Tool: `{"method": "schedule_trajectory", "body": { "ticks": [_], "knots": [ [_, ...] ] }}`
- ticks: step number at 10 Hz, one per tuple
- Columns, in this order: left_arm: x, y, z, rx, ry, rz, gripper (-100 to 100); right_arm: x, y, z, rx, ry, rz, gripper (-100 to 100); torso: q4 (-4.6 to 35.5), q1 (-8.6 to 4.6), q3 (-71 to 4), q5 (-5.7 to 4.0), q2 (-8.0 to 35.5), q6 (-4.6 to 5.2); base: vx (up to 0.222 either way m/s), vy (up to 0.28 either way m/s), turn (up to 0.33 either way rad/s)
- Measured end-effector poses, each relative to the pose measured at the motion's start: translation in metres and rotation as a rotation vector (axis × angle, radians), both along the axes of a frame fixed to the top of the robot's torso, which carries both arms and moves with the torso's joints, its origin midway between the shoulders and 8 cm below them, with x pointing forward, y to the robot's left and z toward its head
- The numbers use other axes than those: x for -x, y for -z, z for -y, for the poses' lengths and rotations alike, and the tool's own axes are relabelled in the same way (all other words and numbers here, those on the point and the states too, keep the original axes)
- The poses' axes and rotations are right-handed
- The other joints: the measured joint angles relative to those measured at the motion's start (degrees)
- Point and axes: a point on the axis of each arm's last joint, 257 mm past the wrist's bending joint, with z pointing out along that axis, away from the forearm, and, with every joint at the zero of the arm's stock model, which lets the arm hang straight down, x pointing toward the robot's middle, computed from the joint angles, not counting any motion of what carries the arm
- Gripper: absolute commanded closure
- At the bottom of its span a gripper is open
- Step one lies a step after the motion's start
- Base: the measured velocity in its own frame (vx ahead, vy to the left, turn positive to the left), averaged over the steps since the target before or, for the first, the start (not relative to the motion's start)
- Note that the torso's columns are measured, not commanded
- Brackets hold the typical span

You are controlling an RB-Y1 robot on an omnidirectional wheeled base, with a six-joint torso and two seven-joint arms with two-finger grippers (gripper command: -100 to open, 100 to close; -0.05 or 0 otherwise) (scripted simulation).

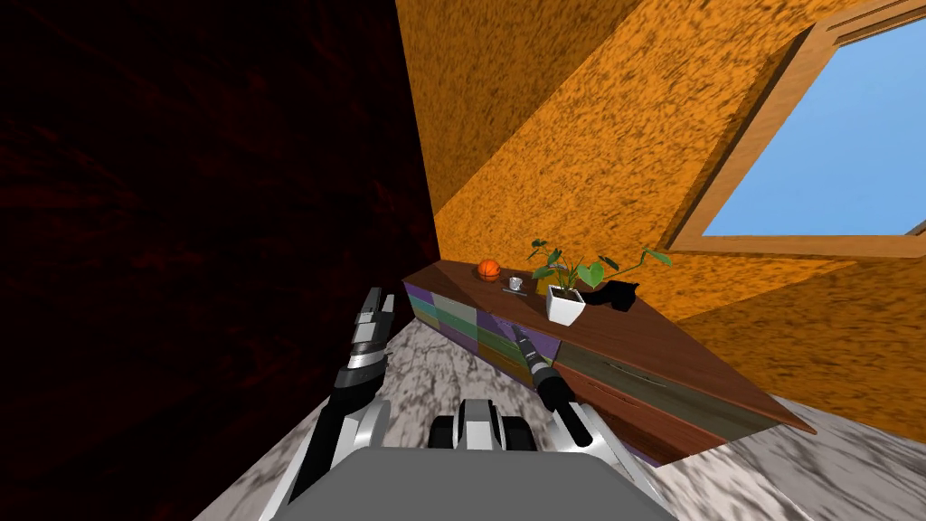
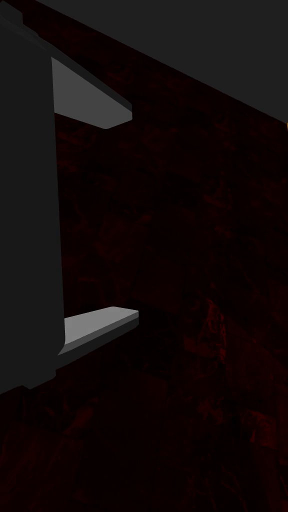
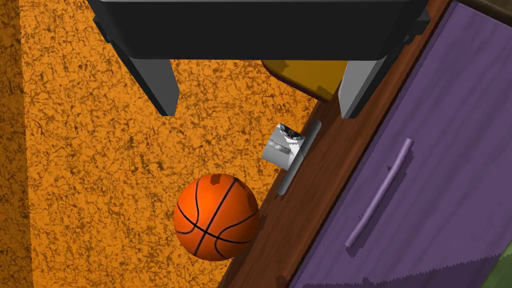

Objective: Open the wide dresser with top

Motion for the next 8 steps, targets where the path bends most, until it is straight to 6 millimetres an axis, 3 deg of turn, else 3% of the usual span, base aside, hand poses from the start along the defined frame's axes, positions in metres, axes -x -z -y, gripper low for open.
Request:
{"method": "schedule_trajectory", "body": {
  "ticks": [6,8],
  "knots": [
    [0.000,0.000,0.000,0.000,0.000,0.000,0,0.023,0.091,-0.004,0.197,-0.018,-0.234,-100,0.00,-0.03,0.00,0.00,0.01,0.01,0.040,0.026,0.081],
    [0.000,0.000,0.000,0.000,0.000,0.000,0,0.030,0.112,-0.002,0.242,-0.012,-0.292,-100,0.02,-0.04,0.05,0.00,0.09,0.03,0.028,0.014,0.046]
  ]
}}
